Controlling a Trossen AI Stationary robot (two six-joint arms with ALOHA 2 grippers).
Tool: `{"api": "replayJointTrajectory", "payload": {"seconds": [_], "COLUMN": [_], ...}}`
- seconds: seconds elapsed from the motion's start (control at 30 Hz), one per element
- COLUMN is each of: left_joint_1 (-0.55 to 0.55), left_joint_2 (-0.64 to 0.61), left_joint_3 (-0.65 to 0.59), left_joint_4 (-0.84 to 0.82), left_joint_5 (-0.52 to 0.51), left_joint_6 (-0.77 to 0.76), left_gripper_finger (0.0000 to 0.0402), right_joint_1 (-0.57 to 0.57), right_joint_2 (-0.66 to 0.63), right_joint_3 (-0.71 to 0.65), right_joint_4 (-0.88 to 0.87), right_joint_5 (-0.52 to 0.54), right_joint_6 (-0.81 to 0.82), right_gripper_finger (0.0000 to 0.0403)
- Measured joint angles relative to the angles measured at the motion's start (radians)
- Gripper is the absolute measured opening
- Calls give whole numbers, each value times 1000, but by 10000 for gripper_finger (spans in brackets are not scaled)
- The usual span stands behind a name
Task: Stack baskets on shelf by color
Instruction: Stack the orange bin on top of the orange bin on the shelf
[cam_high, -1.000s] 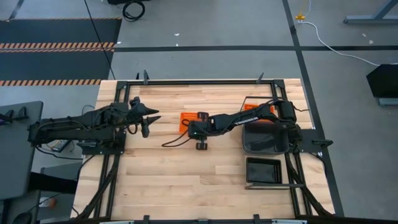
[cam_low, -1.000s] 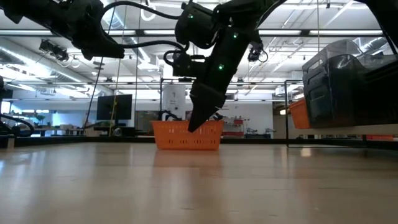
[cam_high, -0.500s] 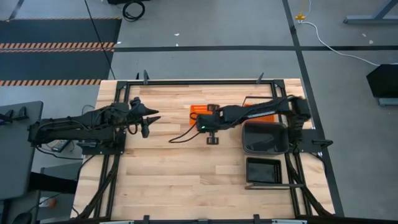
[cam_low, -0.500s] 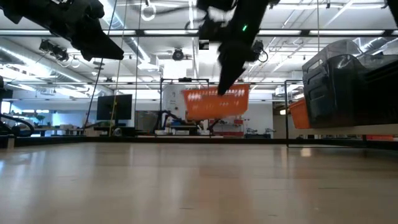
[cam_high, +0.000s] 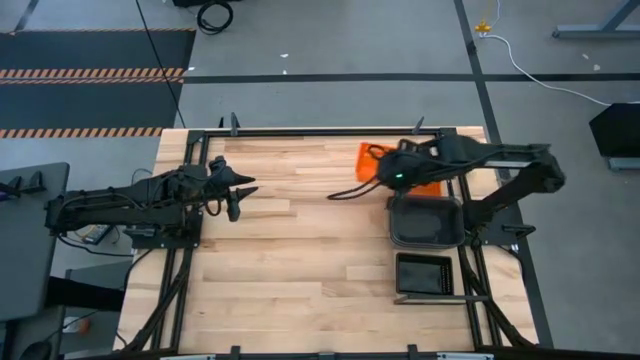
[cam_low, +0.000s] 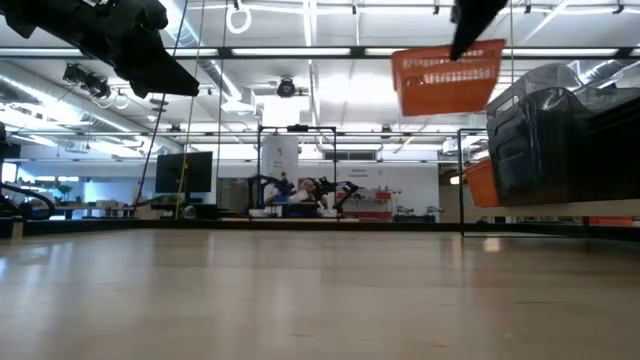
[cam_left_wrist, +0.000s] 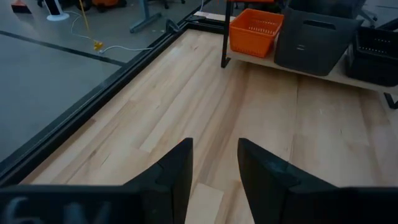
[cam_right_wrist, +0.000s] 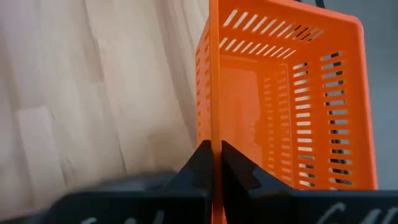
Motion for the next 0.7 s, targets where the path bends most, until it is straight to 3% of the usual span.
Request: {"api": "replayJointTrajectory", "payload": {"seconds": [0.27,0.7], "left_joint_1": [0,0], "left_joint_2": [0,0], "left_joint_3": [0,0], "left_joint_4": [0,0], "left_joint_5": [0,0], "left_joint_6": [0,0], "left_gripper_finger": [133,133], "right_joint_1": [0,0], "right_joint_2": [-133,-214], "right_joint_3": [-119,-432], "right_joint_4": [-66,-52], "right_joint_5": [52,1], "right_joint_6": [-30,-37], "right_gripper_finger": [15,16]}}
